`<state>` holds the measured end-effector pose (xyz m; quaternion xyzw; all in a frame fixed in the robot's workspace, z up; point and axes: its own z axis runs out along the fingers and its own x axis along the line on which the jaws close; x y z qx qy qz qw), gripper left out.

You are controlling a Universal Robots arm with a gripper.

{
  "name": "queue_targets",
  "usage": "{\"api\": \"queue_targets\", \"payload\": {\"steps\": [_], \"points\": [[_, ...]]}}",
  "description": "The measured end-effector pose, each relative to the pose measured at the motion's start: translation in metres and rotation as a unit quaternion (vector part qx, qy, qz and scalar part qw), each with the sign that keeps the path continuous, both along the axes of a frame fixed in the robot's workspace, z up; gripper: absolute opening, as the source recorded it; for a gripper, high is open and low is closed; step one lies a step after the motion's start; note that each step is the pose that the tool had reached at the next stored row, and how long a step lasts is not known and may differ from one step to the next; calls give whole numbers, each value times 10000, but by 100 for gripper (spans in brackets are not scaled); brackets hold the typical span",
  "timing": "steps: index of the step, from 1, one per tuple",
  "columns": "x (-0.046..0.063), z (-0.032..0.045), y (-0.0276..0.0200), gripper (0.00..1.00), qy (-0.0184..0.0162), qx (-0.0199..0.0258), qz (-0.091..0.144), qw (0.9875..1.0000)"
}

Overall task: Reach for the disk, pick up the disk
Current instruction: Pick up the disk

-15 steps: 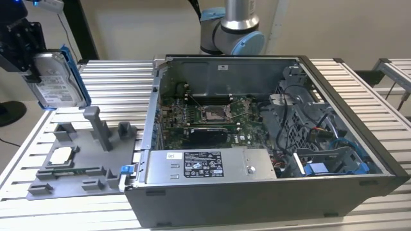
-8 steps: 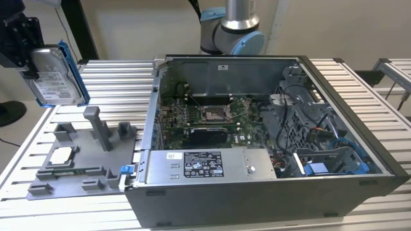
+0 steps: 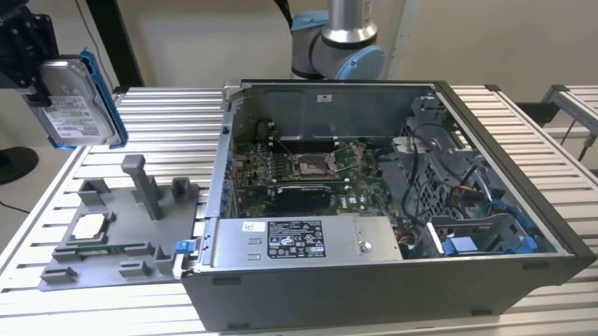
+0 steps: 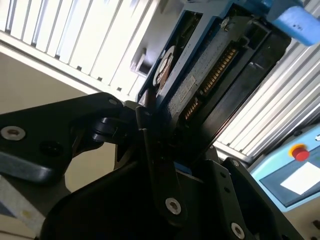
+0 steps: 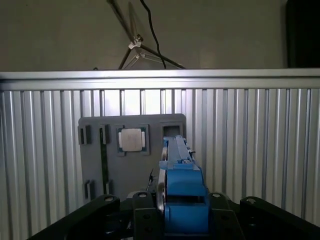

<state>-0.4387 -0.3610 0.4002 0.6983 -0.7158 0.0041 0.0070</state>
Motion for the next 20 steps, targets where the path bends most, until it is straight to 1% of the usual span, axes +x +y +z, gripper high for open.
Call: {"api": "queue_targets", "payload": {"steps": [20], "points": [[0, 189, 0, 0, 0, 0, 0, 10000]]}}
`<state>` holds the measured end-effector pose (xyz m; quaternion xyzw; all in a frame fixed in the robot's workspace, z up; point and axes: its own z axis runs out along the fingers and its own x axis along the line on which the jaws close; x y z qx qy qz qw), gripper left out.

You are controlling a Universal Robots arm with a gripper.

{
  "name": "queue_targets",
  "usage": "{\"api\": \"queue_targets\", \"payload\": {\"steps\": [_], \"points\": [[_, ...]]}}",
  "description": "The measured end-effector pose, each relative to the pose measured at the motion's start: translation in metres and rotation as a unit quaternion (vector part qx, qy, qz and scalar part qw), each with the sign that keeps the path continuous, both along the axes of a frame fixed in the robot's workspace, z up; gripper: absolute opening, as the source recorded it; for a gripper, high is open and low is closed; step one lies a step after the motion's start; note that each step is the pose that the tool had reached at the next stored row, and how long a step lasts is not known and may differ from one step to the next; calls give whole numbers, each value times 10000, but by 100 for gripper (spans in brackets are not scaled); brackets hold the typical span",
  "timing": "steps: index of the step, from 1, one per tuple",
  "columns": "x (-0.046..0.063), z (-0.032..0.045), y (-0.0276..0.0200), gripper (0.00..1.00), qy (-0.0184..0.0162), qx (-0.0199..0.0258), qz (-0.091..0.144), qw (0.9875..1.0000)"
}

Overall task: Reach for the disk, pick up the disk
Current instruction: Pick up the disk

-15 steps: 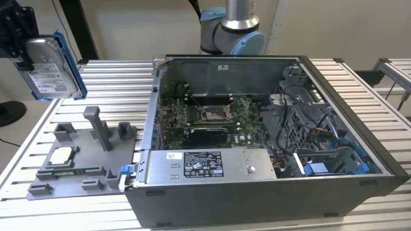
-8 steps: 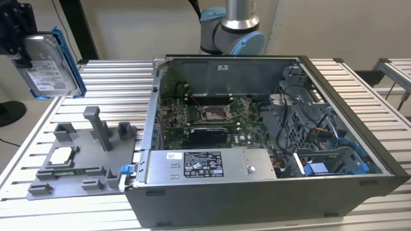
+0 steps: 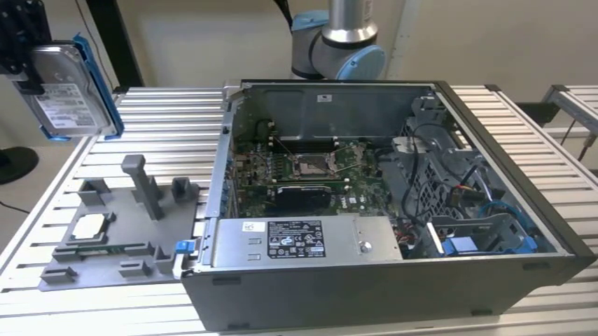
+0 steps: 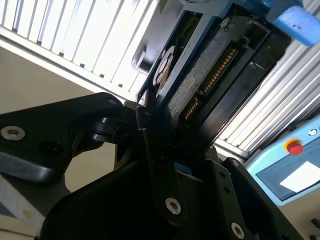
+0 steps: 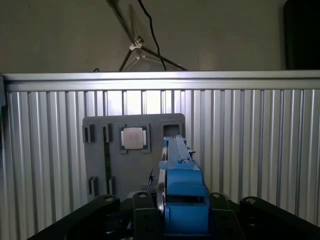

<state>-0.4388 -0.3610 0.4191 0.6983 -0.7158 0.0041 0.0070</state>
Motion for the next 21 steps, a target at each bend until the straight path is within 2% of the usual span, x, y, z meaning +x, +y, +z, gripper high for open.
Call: {"api": "queue_targets", "payload": {"steps": [21], "points": [[0, 191, 0, 0, 0, 0, 0, 10000]]}}
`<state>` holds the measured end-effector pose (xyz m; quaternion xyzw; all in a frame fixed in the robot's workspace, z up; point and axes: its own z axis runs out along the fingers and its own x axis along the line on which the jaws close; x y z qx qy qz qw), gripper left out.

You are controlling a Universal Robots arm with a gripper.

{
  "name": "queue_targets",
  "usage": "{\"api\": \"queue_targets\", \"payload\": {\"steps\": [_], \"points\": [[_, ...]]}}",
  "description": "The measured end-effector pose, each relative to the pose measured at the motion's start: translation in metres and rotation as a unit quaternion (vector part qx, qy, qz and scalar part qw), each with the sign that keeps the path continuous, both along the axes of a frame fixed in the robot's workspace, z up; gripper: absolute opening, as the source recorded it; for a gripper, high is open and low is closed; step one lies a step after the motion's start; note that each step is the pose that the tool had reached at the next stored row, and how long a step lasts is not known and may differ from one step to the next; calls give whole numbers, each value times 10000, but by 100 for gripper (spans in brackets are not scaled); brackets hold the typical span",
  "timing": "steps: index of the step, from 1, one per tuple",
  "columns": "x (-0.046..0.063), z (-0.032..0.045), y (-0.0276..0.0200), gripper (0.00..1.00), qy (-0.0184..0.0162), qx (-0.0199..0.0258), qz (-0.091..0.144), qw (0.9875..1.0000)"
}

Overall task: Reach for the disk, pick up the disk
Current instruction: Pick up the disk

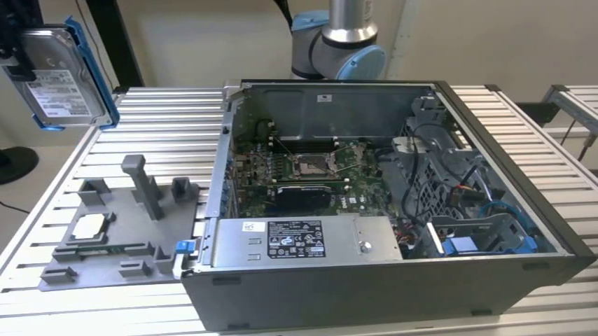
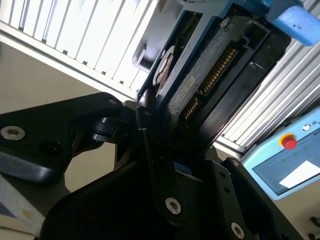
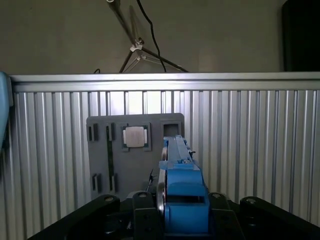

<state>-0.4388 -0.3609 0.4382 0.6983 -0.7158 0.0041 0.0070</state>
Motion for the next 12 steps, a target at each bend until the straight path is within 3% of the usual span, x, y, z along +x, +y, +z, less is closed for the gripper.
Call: {"api": "queue_targets", "payload": {"steps": [12], "points": [[0, 236, 0, 0, -1, 0, 0, 10000]]}}
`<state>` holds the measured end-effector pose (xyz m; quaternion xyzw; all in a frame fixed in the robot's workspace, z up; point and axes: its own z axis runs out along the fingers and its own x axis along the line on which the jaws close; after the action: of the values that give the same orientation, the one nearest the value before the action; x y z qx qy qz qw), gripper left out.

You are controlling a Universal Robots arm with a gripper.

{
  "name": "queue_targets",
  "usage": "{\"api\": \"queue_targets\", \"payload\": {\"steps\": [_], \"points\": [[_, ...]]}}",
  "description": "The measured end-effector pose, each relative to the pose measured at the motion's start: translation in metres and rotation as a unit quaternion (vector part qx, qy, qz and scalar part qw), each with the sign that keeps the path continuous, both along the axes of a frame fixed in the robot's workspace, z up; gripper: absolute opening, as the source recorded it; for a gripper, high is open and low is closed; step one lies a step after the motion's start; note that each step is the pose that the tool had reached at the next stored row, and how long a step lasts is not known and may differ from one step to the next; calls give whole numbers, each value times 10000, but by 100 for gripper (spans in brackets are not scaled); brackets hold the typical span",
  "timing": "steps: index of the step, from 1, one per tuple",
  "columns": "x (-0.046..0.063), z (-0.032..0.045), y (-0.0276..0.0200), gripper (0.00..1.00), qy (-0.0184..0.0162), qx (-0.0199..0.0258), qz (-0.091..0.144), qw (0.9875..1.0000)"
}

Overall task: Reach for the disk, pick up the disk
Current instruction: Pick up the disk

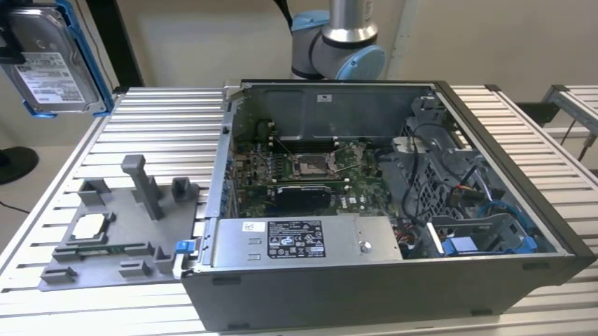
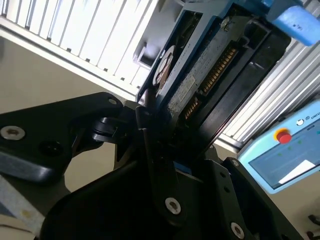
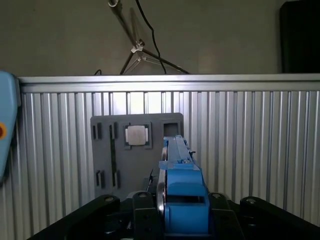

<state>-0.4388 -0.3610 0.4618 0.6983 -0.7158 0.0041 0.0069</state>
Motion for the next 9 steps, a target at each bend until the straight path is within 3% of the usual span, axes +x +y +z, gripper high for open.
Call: {"api": "queue_targets", "payload": {"steps": [9], "points": [[0, 178, 0, 0, 0, 0, 0, 10000]]}}
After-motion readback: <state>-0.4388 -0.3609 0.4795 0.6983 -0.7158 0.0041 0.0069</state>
